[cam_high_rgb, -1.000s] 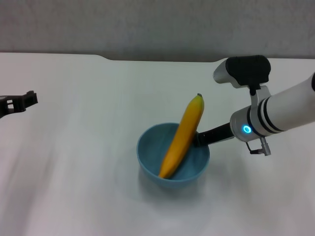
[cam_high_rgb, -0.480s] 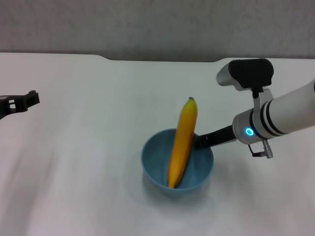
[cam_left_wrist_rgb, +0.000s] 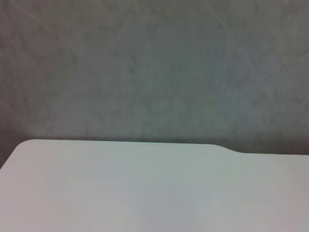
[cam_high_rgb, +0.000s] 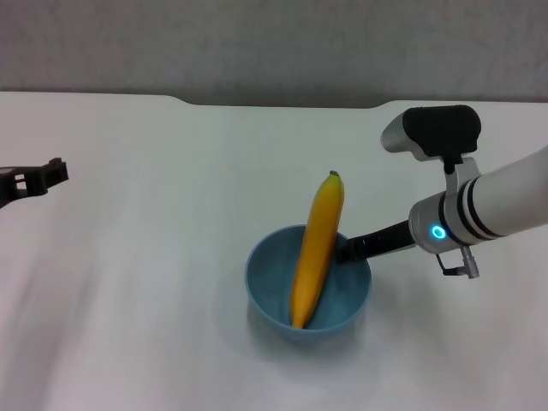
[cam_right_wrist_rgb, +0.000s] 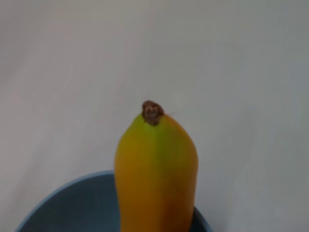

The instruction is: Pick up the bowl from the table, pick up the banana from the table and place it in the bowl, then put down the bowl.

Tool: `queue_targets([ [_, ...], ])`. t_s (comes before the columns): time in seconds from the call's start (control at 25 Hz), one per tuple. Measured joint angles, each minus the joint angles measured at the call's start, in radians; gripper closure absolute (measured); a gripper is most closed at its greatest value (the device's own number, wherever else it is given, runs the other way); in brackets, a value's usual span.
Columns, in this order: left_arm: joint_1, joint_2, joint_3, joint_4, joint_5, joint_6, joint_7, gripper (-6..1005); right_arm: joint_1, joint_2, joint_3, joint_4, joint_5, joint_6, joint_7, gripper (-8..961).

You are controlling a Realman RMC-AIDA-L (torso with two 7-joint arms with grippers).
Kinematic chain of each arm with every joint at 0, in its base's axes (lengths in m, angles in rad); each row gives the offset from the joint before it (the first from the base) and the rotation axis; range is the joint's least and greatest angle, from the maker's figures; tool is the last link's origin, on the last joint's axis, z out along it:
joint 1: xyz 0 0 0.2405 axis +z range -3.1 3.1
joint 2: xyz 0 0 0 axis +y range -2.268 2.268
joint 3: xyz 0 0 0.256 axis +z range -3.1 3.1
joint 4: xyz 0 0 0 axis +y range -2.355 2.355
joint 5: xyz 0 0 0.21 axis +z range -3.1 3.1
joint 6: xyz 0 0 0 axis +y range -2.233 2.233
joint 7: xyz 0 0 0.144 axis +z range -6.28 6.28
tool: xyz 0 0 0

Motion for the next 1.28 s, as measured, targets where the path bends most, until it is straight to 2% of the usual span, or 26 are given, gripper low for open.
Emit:
queue_targets([
  [0.08,0.004,0.000,-0.001,0.002,0.000,-0.001,0.000,96,-0.004,0.000,-0.001,0.005,0.000,0.002,-0.003,781],
  [0.2,0.009,0.000,-0.002,0.005,0.000,-0.003,0.000,96,-0.033,-0.002,-0.002,0.048,-0.006,0.009,-0.004,648],
  [0.52,0.025,0.000,-0.007,0.010,0.000,-0.012,0.000,97,-0.224,-0.010,0.004,0.364,-0.015,0.053,-0.008,316],
  [0.6,0.029,0.000,-0.008,0.010,0.000,-0.016,0.000,97,-0.255,-0.012,0.013,0.413,-0.025,0.067,-0.008,264],
  [0.92,0.041,0.000,-0.008,0.010,0.000,-0.029,0.000,97,-0.352,-0.012,0.070,0.554,-0.112,0.120,-0.009,266],
  [1.12,0.080,0.000,0.001,0.004,0.000,-0.091,-0.005,97,-0.461,-0.009,0.098,0.704,-0.118,0.104,-0.058,267],
  [1.28,0.110,0.000,0.019,0.001,0.000,-0.159,-0.006,97,-0.558,-0.005,0.110,0.806,-0.080,0.033,-0.132,268],
])
